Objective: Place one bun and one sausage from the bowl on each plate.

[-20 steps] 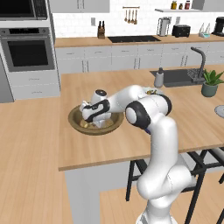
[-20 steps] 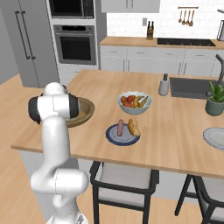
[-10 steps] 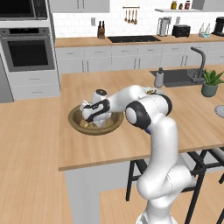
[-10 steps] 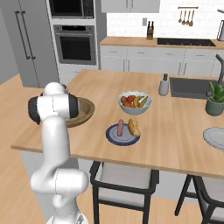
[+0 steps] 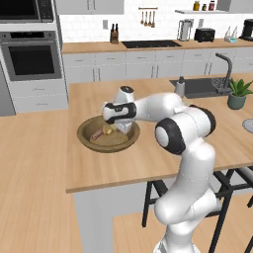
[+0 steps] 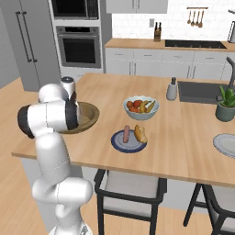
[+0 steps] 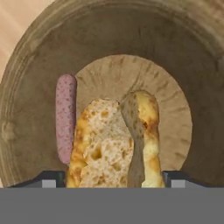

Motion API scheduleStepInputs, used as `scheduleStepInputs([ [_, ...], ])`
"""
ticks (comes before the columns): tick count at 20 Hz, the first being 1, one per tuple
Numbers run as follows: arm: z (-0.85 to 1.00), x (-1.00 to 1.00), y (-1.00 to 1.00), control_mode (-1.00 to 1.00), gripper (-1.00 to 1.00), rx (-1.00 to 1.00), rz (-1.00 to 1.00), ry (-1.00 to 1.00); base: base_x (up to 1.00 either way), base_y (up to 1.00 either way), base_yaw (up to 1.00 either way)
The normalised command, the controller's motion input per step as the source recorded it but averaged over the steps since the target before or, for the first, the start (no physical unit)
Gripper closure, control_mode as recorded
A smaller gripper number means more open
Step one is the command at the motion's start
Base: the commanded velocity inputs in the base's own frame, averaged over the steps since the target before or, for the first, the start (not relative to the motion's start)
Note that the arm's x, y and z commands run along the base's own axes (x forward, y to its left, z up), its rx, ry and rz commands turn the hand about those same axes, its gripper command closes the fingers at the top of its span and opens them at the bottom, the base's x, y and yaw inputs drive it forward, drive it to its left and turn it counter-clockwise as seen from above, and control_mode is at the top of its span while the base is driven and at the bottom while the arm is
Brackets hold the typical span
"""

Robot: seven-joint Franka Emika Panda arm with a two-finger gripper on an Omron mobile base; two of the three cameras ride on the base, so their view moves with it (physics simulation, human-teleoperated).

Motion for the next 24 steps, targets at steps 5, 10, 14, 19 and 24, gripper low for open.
scheduleStepInputs([
  [5, 0.32, -0.53, -0.65, -1.0, 1.0, -0.12, 0.09, 0.0, 0.0, 0.0, 0.0],
  [10, 0.4, -0.34, -0.32, -1.0, 1.0, -0.18, 0.02, 0.01, 0.0, 0.0, 0.0],
  [14, 0.49, -0.5, -0.34, -1.0, 1.0, -0.21, 0.09, 0.03, 0.0, 0.0, 0.0],
  [19, 0.53, -0.55, -0.57, -1.0, 1.0, -0.15, 0.19, 0.06, 0.0, 0.0, 0.0],
  [24, 0.32, -0.94, -0.96, -1.0, 1.0, -0.02, 0.33, 0.0, 0.0, 0.0, 0.0],
])
